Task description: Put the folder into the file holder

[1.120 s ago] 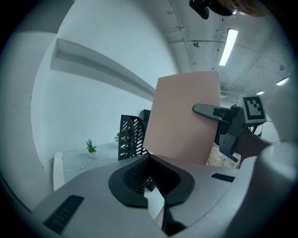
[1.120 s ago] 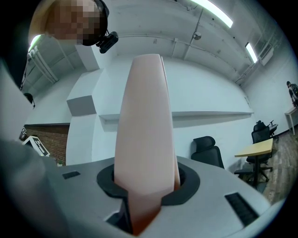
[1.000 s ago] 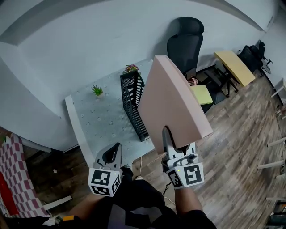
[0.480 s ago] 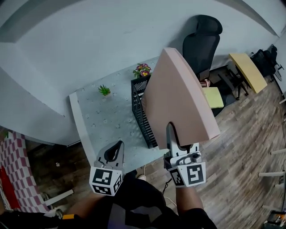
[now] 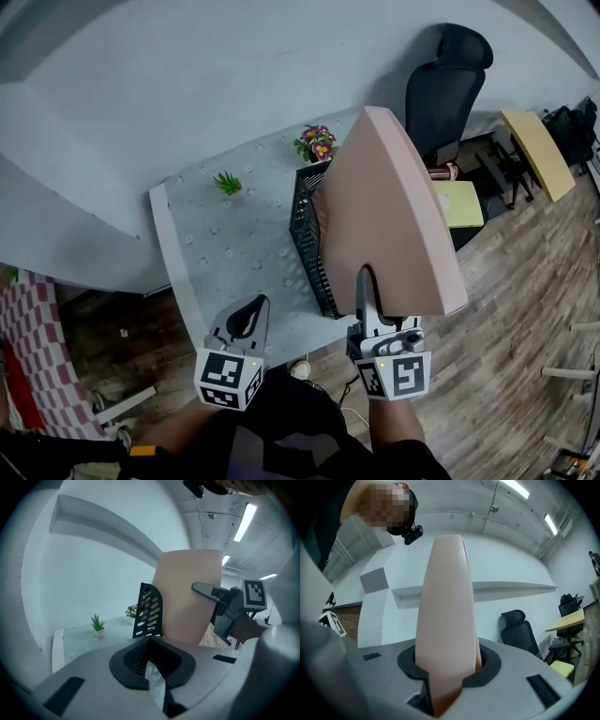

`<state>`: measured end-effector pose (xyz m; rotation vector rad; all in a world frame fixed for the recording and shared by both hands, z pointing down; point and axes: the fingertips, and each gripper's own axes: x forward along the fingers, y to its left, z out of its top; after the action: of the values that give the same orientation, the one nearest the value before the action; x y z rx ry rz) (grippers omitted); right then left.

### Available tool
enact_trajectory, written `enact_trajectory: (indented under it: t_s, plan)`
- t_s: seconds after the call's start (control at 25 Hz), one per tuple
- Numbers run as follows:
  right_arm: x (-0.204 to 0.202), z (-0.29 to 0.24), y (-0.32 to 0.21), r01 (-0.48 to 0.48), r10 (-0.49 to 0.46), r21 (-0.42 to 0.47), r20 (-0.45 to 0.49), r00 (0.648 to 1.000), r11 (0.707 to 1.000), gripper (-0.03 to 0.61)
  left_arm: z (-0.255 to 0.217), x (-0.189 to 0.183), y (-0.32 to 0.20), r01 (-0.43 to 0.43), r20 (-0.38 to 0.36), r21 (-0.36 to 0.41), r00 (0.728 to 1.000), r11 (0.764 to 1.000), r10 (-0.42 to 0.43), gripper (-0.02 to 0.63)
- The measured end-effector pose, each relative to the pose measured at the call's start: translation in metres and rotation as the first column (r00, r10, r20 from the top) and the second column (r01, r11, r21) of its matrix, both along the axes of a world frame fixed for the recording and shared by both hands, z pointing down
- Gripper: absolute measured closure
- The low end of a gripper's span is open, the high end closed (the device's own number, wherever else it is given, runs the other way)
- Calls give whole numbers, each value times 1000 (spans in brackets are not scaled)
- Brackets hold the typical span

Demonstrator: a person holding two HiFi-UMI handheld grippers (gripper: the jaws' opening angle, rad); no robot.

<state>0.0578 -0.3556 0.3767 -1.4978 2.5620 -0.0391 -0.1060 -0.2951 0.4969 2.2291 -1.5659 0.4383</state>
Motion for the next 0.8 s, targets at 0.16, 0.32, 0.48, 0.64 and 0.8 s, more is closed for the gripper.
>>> enact_trajectory:
  t_s: [0.16, 0.32, 0.48, 0.64, 0.8]
  plan:
    - [-3, 11, -5, 4, -4, -9, -12, 1000, 1000, 434, 5, 1, -8, -8, -3, -14, 1000, 1000, 8, 604]
    - [-4, 26, -11, 3, -4, -28, -24, 1000, 1000, 433, 10, 5, -16, -19, -9, -23, 1000, 1000, 19, 604]
    - [-6, 39, -14, 7, -9, -49, -27, 1000, 999, 430, 15, 7, -21, -21, -10, -34, 1000, 999, 20, 604]
    - [-11, 42, -14, 26, -26, -37, -8, 1000, 999, 425, 19, 9, -24, -20, -8, -43, 1000, 999, 20, 604]
    - [-16, 50, -13, 28, -29, -35, -9, 1000, 999, 417, 21, 8, -28, -17, -6, -44, 1000, 999, 17, 604]
